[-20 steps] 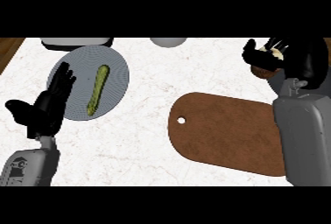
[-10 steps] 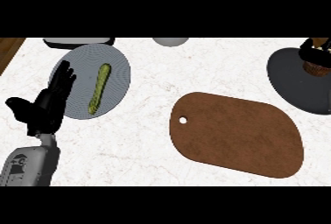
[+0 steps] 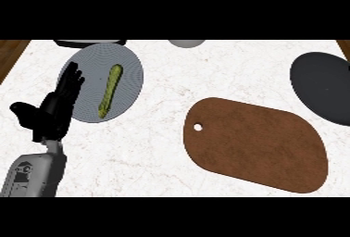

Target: Pick the cupcake from the cutting board and place it in the pan

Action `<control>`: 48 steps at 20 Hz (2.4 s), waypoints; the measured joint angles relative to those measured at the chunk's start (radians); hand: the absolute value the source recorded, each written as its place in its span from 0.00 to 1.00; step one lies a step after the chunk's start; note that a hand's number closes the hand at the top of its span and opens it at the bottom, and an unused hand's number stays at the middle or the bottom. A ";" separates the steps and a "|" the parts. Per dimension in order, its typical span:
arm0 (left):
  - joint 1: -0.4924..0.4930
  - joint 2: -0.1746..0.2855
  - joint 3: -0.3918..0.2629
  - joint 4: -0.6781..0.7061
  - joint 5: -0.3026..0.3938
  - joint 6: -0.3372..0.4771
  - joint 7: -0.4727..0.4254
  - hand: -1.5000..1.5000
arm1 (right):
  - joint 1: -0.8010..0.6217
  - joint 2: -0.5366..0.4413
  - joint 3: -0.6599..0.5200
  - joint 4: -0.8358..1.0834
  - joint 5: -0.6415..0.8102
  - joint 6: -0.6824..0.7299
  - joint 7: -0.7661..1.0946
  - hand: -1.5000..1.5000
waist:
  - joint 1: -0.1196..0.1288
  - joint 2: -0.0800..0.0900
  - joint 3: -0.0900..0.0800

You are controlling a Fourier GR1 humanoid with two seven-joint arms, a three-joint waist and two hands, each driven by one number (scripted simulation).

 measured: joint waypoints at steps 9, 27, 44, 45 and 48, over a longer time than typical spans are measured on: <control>-0.029 -0.011 -0.007 0.019 -0.004 0.003 -0.003 0.50 | -0.037 -0.036 -0.122 0.249 -0.125 0.074 -0.145 0.00 | 0.016 0.009 0.004; -0.014 -0.016 -0.005 0.009 -0.018 0.024 0.014 0.50 | 0.018 -0.050 -0.378 0.323 -0.429 0.238 -0.534 0.00 | -0.019 -0.009 0.001; 0.073 0.017 0.043 -0.021 -0.004 0.013 0.004 0.50 | 0.380 0.023 -0.416 -0.074 -0.674 0.702 -0.572 0.00 | -0.092 -0.040 -0.010; 0.075 0.015 0.043 -0.023 -0.005 0.015 0.004 0.50 | 0.410 0.044 -0.415 -0.124 -0.685 0.714 -0.555 0.00 | -0.092 -0.040 -0.010; 0.075 0.009 0.043 -0.013 -0.005 0.016 -0.007 0.50 | 0.498 0.110 -0.405 -0.297 -0.713 0.742 -0.488 0.00 | -0.091 -0.038 -0.010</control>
